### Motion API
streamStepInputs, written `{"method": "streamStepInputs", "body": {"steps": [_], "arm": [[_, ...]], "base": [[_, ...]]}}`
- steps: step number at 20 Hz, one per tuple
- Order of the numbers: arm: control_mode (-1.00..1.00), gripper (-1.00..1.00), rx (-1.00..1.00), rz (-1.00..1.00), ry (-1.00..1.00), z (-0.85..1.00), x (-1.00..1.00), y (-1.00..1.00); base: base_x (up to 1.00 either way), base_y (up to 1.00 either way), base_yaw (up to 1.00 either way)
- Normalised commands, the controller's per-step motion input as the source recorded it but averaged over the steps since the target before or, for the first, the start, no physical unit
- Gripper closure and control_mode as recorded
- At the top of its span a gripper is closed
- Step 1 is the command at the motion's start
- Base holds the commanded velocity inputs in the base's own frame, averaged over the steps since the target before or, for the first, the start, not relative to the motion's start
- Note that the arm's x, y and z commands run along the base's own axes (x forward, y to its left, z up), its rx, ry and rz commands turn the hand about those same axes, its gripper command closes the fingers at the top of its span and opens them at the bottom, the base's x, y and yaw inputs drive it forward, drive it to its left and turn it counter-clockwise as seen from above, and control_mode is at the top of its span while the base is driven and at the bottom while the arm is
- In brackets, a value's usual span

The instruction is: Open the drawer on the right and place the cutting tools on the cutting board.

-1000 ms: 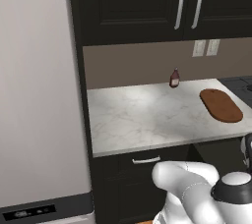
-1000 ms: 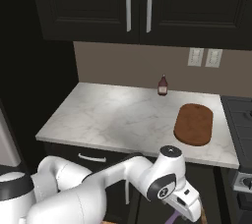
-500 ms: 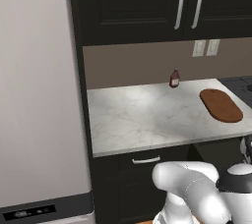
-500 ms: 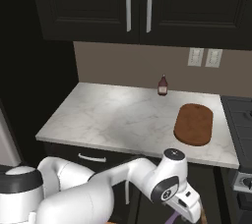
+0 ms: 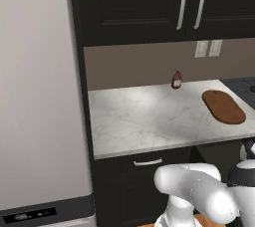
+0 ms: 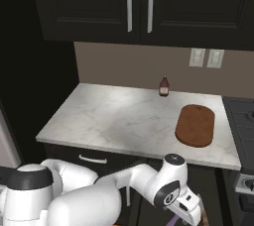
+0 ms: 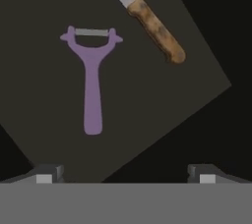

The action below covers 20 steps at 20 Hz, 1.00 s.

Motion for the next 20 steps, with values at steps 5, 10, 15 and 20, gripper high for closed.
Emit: {"method": "streamStepInputs", "body": {"steps": [5, 10, 15, 20], "arm": [[-1.00, -1.00, 0.01, 0.01, 0.03, -0.18, 0.18, 0.00], [-1.00, -1.00, 0.02, 0.01, 0.03, -0.15, 0.19, 0.00], [-1.00, -1.00, 0.03, 0.02, 0.01, -0.19, 0.14, -0.01], [-1.00, -1.00, 0.03, 0.02, 0.00, -0.23, 0.06, -0.04]], "base": [[0.00, 0.00, 0.00], [0.00, 0.00, 0.00], [0.00, 0.00, 0.00], [0.00, 0.00, 0.00]]}}
